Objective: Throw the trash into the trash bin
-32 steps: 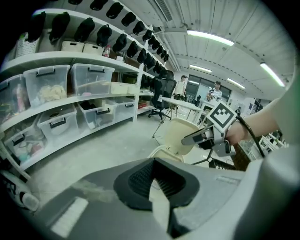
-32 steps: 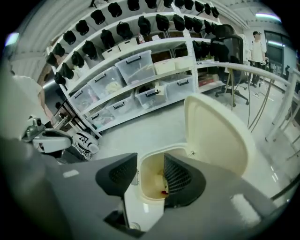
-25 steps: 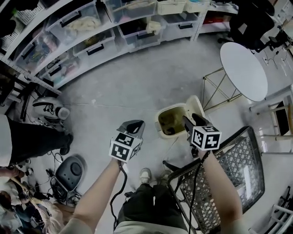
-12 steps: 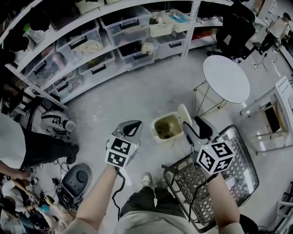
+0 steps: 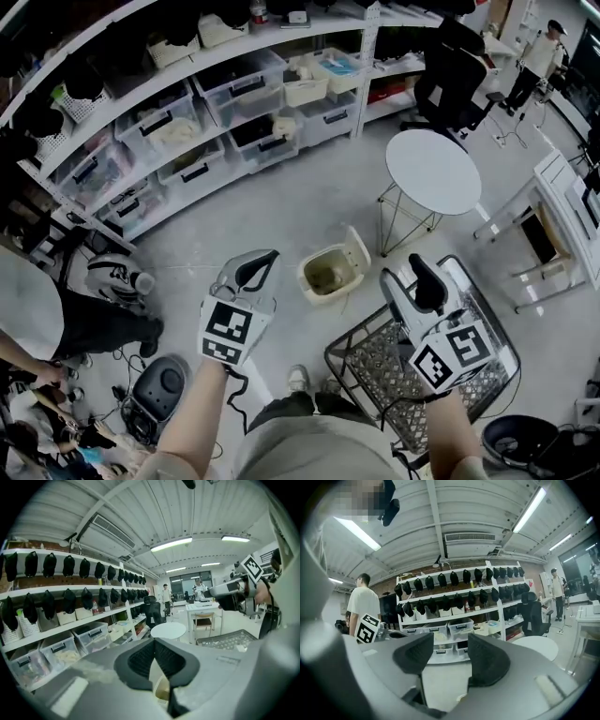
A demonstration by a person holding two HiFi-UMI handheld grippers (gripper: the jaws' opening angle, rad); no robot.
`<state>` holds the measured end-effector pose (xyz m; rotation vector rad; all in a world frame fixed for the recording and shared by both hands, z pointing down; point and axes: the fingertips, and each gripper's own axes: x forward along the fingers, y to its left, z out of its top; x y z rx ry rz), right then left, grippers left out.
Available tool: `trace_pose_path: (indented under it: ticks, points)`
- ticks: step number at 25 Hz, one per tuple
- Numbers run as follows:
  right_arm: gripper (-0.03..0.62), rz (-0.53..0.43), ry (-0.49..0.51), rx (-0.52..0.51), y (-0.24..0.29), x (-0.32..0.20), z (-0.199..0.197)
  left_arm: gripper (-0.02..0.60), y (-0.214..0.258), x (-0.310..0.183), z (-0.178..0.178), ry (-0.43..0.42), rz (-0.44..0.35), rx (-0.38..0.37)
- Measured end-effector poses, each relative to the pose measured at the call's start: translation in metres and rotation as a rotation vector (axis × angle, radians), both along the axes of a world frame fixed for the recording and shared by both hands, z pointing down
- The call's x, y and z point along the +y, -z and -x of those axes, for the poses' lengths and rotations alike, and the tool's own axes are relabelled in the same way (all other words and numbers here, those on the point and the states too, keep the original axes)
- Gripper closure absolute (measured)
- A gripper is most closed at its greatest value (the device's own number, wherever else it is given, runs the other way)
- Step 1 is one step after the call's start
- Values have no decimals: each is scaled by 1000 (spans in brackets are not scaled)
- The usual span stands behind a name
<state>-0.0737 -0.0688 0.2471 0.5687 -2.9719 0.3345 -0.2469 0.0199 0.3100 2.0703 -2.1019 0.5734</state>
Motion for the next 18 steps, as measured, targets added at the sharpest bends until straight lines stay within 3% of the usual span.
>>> trace_pose_path:
  ticks: [6,13,18]
  points:
    - [362,2,-5,-34,40,21,-35,580,67,17,-37,-45,-141,7]
    - [362,-69,-7,-17,54,46,-66,578,82,39,-61,-15,-151,19]
    - [365,-45,8,2,44,55,-67,580,77,41,-68,-14,-134,29]
